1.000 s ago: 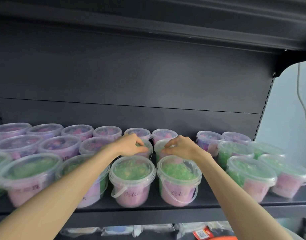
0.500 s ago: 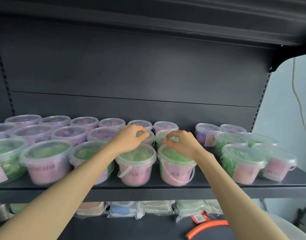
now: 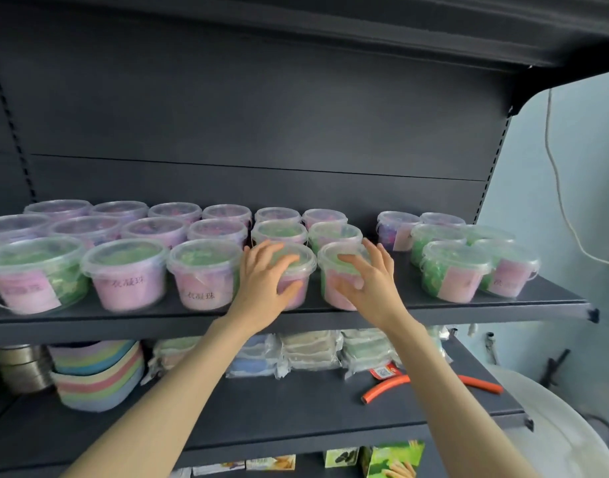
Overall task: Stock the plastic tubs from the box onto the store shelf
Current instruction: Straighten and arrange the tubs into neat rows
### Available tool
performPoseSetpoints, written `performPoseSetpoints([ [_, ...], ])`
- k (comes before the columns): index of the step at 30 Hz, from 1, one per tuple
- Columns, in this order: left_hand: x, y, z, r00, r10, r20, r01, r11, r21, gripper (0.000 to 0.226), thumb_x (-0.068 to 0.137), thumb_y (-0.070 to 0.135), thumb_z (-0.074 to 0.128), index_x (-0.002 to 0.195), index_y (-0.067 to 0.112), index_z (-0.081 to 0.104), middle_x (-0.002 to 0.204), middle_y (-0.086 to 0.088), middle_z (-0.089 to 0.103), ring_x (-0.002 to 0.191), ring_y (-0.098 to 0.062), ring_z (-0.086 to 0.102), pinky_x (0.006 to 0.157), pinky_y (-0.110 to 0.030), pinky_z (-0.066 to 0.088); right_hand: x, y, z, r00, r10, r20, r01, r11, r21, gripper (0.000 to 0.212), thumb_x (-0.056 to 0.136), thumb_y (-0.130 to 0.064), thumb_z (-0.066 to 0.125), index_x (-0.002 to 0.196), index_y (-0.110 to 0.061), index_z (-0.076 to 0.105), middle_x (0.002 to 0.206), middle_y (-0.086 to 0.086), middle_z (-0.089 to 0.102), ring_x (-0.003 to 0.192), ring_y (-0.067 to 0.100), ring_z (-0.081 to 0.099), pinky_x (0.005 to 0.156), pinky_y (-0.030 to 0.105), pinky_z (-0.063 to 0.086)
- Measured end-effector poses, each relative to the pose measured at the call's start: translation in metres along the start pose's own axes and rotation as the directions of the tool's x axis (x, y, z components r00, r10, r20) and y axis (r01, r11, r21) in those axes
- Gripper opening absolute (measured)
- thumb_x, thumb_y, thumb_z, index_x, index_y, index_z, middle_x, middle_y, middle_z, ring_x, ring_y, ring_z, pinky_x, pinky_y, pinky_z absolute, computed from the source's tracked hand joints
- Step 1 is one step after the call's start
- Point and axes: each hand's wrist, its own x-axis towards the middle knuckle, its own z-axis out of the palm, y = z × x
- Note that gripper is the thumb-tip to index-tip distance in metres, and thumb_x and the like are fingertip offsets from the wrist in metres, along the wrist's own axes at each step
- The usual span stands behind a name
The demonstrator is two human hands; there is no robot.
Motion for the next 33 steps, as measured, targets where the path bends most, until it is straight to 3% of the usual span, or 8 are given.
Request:
performPoseSetpoints([
  [2, -0.009, 0.007, 0.006, 0.999, -0.044, -0.032, 0.043, 0.999, -0.03, 0.052, 0.08, 0.018, 0.071, 0.128, 0.01, 0.051, 0.146, -0.016, 0.028, 0.138, -0.035, 0.018, 0.112, -0.042, 0.009, -0.003, -0.002, 0.0, 0.999, 0.037, -0.008, -0.037, 0.999, 0.026, 0.068, 0.082, -0.024, 0.072, 0.141, -0.031, 0.04, 0.159, 0.01, -0.008, 0.145, 0.029, -0.014, 0.115, 0.036, 0.005],
  [5, -0.031, 0.021, 0.013, 0.983, -0.139, -0.121, 0.118, 0.979, -0.166, 0.073, 0.078, 0.005, 0.072, 0.139, 0.005, 0.033, 0.152, -0.019, 0.011, 0.143, -0.03, 0.008, 0.115, -0.041, 0.015, -0.013, -0.006, 0.006, 0.992, 0.116, -0.038, -0.108, 0.979, 0.173, 0.116, 0.07, -0.025, 0.083, 0.152, -0.017, 0.0, 0.157, 0.01, -0.02, 0.146, 0.024, -0.016, 0.118, 0.042, 0.006],
  [8, -0.046, 0.032, 0.021, 0.922, -0.281, -0.268, 0.215, 0.944, -0.249, 0.082, 0.075, -0.001, 0.074, 0.141, 0.0, 0.026, 0.148, -0.024, 0.019, 0.136, -0.01, 0.021, 0.11, -0.041, 0.031, -0.018, 0.0, 0.013, 0.98, 0.185, -0.069, -0.163, 0.955, 0.249, 0.131, 0.068, -0.031, 0.084, 0.148, -0.013, -0.018, 0.159, 0.002, -0.016, 0.147, 0.018, -0.008, 0.117, 0.054, 0.011],
  [10, -0.05, 0.036, 0.026, 0.872, -0.386, -0.301, 0.326, 0.917, -0.231, 0.086, 0.072, 0.008, 0.078, 0.14, -0.004, 0.026, 0.141, -0.027, 0.03, 0.131, -0.025, 0.035, 0.102, -0.045, 0.037, -0.018, 0.004, 0.018, 0.971, 0.23, -0.07, -0.205, 0.943, 0.262, 0.135, 0.066, -0.041, 0.083, 0.147, -0.015, -0.022, 0.16, -0.002, -0.008, 0.148, 0.016, 0.0, 0.117, 0.054, 0.006],
  [12, -0.051, 0.039, 0.028, 0.822, -0.496, -0.281, 0.439, 0.865, -0.244, 0.091, 0.071, 0.019, 0.08, 0.14, -0.005, 0.025, 0.138, -0.027, 0.035, 0.125, -0.04, 0.041, 0.098, -0.047, 0.039, -0.019, 0.008, 0.025, 0.959, 0.276, -0.064, -0.246, 0.924, 0.294, 0.135, 0.065, -0.045, 0.082, 0.147, -0.015, -0.021, 0.16, -0.004, 0.003, 0.146, 0.015, 0.012, 0.119, 0.046, 0.004],
  [20, -0.039, 0.041, 0.044, 0.718, -0.635, -0.285, 0.597, 0.772, -0.217, 0.1, 0.067, 0.037, 0.081, 0.14, -0.005, 0.028, 0.136, -0.022, 0.048, 0.125, -0.036, 0.042, 0.112, -0.041, 0.02, -0.021, 0.026, 0.038, 0.96, 0.239, -0.146, -0.204, 0.954, 0.222, 0.125, 0.063, -0.041, 0.083, 0.15, -0.006, 0.0, 0.151, 0.004, 0.033, 0.139, 0.021, 0.03, 0.116, 0.038, 0.015],
  [24, -0.037, 0.036, 0.047, 0.711, -0.622, -0.329, 0.597, 0.78, -0.185, 0.092, 0.061, 0.039, 0.084, 0.13, -0.005, 0.041, 0.121, -0.021, 0.056, 0.114, -0.036, 0.05, 0.103, -0.042, 0.029, -0.02, 0.027, 0.041, 0.954, 0.232, -0.19, -0.2, 0.965, 0.171, 0.114, 0.063, -0.045, 0.082, 0.147, -0.008, 0.014, 0.133, 0.008, 0.047, 0.128, 0.022, 0.039, 0.114, 0.038, 0.019],
  [33, -0.041, 0.033, 0.048, 0.743, -0.592, -0.311, 0.582, 0.802, -0.135, 0.091, 0.065, 0.041, 0.082, 0.13, -0.005, 0.04, 0.123, -0.021, 0.055, 0.114, -0.037, 0.05, 0.102, -0.042, 0.03, -0.023, 0.033, 0.043, 0.961, 0.201, -0.19, -0.179, 0.976, 0.127, 0.104, 0.068, -0.046, 0.078, 0.144, -0.006, 0.02, 0.133, 0.007, 0.046, 0.127, 0.022, 0.04, 0.112, 0.034, 0.018],
])
